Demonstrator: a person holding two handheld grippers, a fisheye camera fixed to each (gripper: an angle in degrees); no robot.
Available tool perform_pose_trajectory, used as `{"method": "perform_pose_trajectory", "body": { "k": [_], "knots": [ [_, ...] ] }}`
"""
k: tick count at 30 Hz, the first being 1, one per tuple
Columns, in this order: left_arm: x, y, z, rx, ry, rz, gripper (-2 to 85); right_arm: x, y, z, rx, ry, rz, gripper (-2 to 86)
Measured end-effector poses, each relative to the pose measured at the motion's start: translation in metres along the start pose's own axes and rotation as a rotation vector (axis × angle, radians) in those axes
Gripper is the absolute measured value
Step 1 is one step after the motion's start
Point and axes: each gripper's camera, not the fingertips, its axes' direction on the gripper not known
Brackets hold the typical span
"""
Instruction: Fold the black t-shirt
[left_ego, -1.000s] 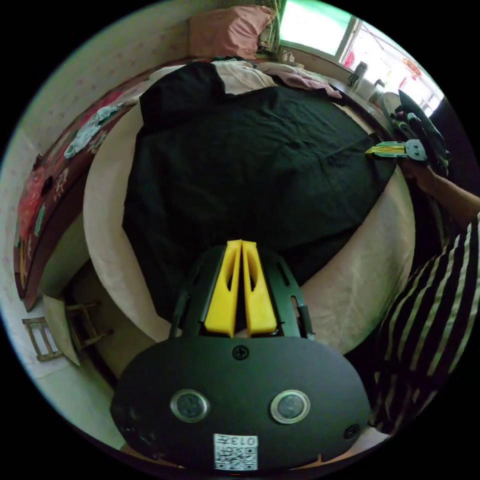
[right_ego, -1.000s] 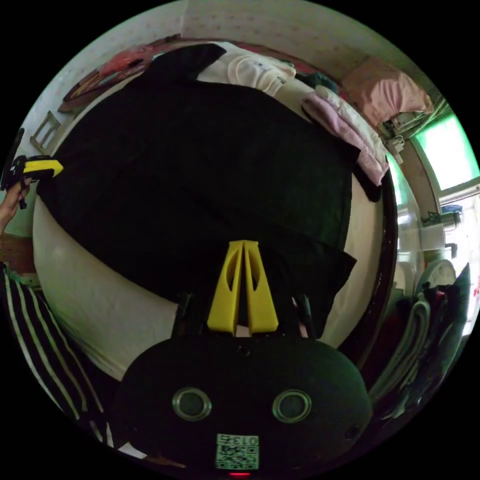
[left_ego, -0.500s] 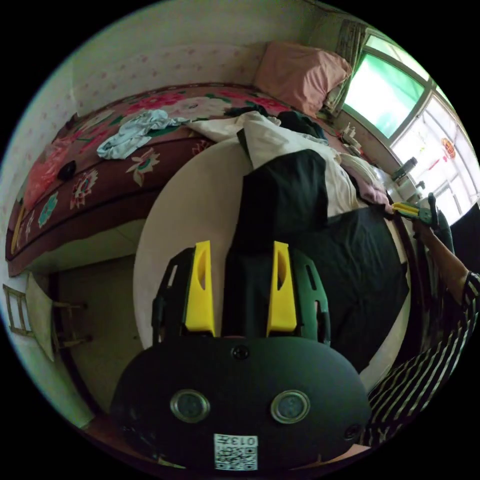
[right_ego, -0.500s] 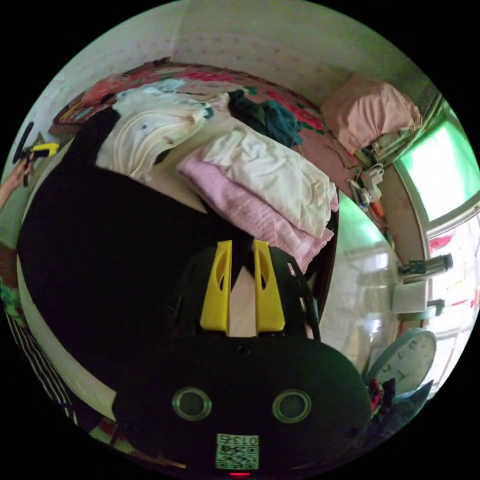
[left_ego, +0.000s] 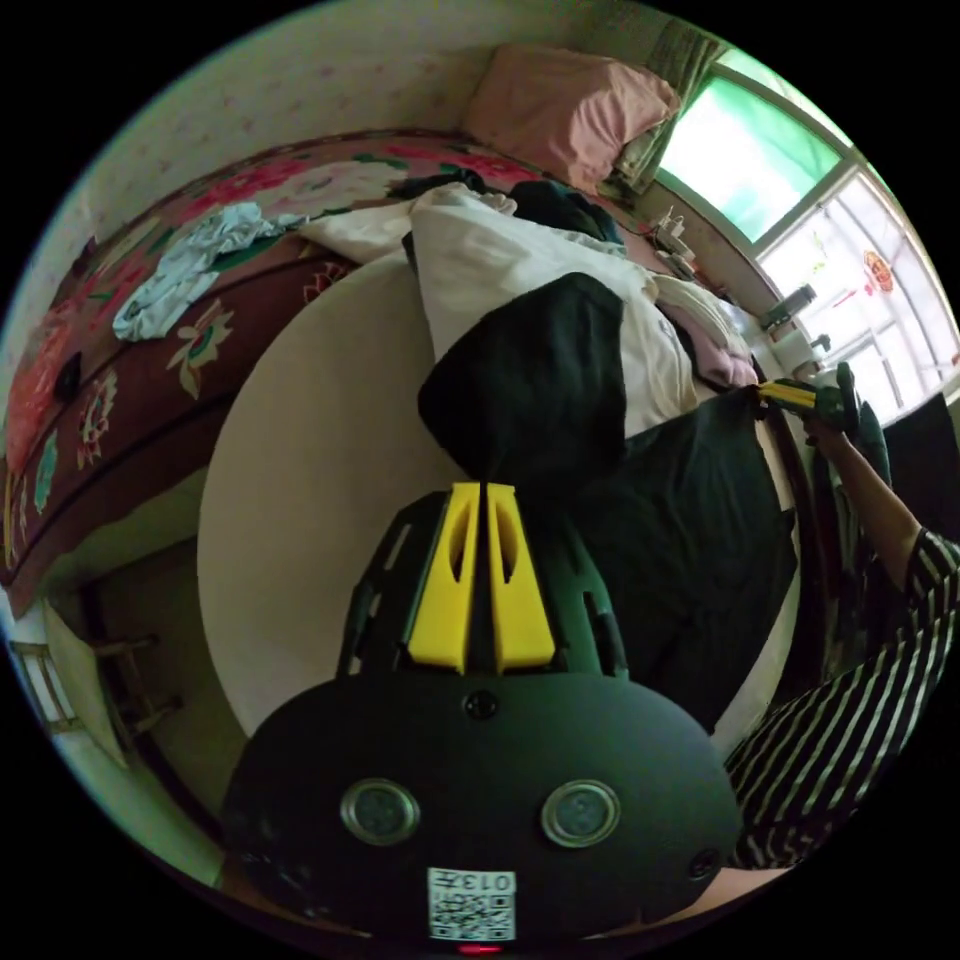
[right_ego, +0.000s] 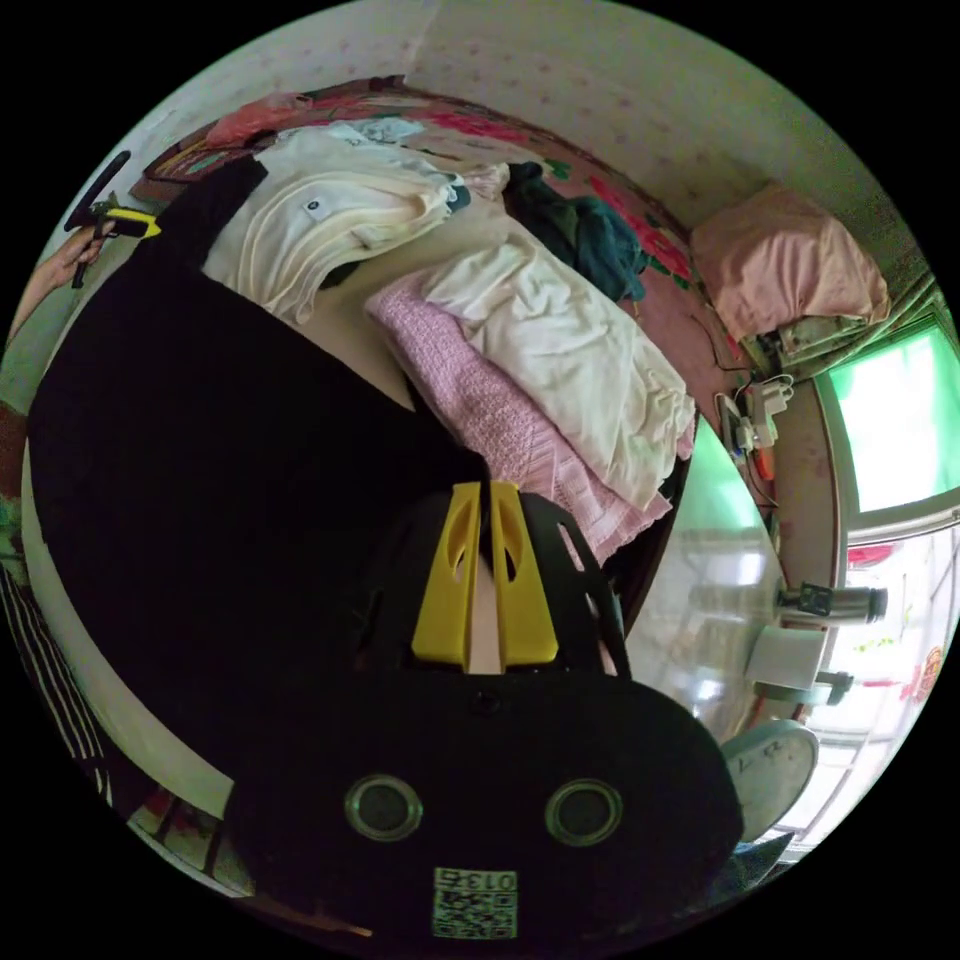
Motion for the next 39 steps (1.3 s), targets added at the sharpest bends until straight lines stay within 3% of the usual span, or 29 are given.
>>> {"method": "perform_pose_trajectory", "body": {
  "k": [6,11,20,29,35,39],
  "knots": [
    [0.025,0.051,-0.067,0.215,0.063,0.147,0.2,-0.012,0.048,-0.054,0.156,0.064,-0.007,1.2],
    [0.055,0.115,-0.101,0.236,0.054,0.229,0.1,-0.049,0.106,-0.095,0.189,0.120,0.021,1.2],
    [0.095,0.213,-0.053,0.060,0.035,0.183,0.2,-0.121,0.172,-0.095,0.071,0.134,0.076,1.2],
    [0.092,0.225,-0.002,-0.071,-0.013,0.178,0.6,-0.164,0.181,-0.091,0.001,0.200,0.050,1.4],
    [0.082,0.237,0.027,-0.191,0.025,0.152,2.7,-0.180,0.190,-0.081,-0.117,0.152,-0.045,2.0],
    [0.067,0.261,0.003,-0.143,0.128,0.100,3.0,-0.171,0.191,-0.116,-0.056,0.126,0.011,1.9]
  ]
}}
